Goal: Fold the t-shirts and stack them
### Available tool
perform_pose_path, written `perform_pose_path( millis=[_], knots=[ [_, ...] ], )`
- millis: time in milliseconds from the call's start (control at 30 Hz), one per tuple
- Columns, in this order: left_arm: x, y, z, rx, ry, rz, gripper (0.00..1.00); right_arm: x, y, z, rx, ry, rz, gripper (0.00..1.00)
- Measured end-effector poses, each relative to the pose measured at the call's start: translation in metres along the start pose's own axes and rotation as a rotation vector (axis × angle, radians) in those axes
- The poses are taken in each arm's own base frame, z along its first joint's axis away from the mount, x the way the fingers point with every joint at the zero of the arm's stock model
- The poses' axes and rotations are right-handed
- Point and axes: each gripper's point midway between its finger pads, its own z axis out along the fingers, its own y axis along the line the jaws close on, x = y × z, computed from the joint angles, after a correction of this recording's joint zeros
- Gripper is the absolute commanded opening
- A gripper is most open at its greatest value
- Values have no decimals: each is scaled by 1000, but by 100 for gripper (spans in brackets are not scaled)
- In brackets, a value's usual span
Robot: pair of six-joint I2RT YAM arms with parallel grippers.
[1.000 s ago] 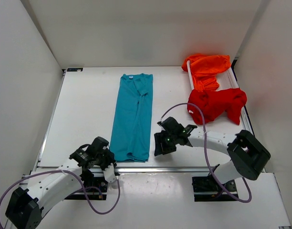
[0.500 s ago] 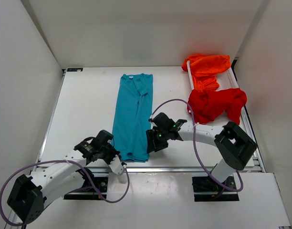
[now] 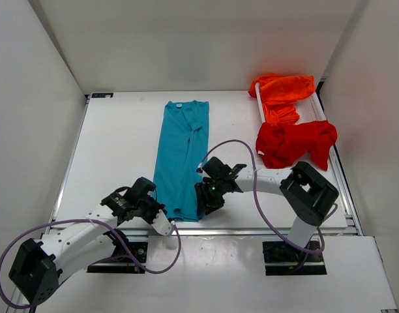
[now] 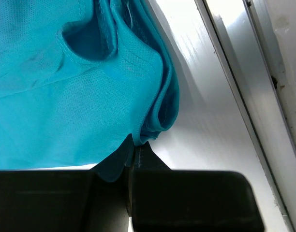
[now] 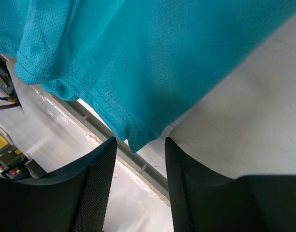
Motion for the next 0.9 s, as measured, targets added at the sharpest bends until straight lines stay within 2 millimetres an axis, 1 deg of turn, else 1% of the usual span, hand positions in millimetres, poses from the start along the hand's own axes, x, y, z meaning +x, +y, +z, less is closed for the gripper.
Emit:
perform_pose_path(
  millis=[33,100,133,200,233,333,367,533,633,767,800,900],
  knots=[
    [0,0,0,1,1,-9,6,1,0,0,-1,4,4,48],
    [0,-2,2,8,3,-28,7,1,0,2,0,14,13,43],
    [0,-3,2,16,5,-41,7,1,0,3,-3,19,17,42],
    [1,-4,4,32,8,-64,7,2,1,4,-6,27,26,34],
    [1,-5,4,37,9,-76,7,3,0,5,-6,31,30,32],
    [1,-3,5,36,10,-107,6,5,-1,8,-5,44,36,12],
    [1,-3,5,36,11,-117,7,6,-1,9,-3,48,42,0],
    [2,-1,4,50,18,-174,6,5,-3,10,-2,48,58,0],
    [6,10,0,47,31,-229,7,-4,-8,4,-5,25,78,0],
    [17,40,-9,19,53,-341,6,-27,-14,-16,-18,-43,104,0],
    [20,48,-11,12,57,-370,7,-36,-15,-23,-24,-61,107,0],
    [28,70,-14,-16,71,-460,6,-62,-12,-41,-46,-111,105,0]
  ],
)
